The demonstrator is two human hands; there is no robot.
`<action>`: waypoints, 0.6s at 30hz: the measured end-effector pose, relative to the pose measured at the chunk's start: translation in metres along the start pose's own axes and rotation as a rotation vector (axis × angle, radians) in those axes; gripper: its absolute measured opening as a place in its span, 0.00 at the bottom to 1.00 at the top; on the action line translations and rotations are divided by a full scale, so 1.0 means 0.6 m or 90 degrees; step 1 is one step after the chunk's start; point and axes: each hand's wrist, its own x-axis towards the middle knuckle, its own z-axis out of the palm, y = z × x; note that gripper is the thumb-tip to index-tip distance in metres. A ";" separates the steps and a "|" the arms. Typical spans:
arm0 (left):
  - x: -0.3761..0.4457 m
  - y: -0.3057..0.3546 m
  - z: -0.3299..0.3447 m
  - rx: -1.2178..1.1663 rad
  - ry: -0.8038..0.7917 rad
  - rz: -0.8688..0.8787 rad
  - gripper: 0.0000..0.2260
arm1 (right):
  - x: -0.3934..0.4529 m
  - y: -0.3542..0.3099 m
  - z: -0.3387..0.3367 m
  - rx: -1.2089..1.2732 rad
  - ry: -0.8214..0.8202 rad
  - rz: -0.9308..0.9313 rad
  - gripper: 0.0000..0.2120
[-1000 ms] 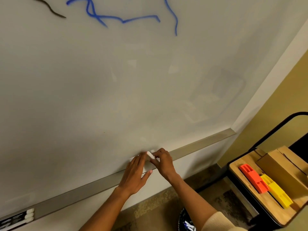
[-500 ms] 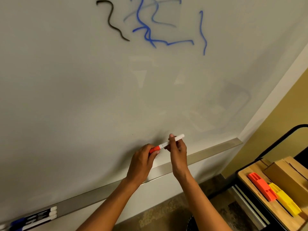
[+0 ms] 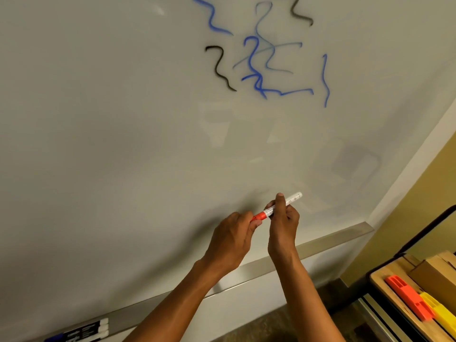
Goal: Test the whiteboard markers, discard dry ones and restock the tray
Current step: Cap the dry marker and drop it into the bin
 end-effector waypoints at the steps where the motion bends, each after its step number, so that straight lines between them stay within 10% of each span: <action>1: 0.004 0.007 -0.007 0.000 0.000 0.001 0.20 | -0.001 -0.003 0.007 0.001 0.006 0.000 0.22; 8: -0.036 -0.038 -0.077 -0.135 0.119 -0.015 0.19 | 0.128 -0.110 -0.108 0.243 0.316 0.055 0.14; 18: 0.051 0.014 -0.239 -0.023 0.474 0.256 0.12 | 0.010 -0.189 0.047 0.298 -0.170 -0.166 0.14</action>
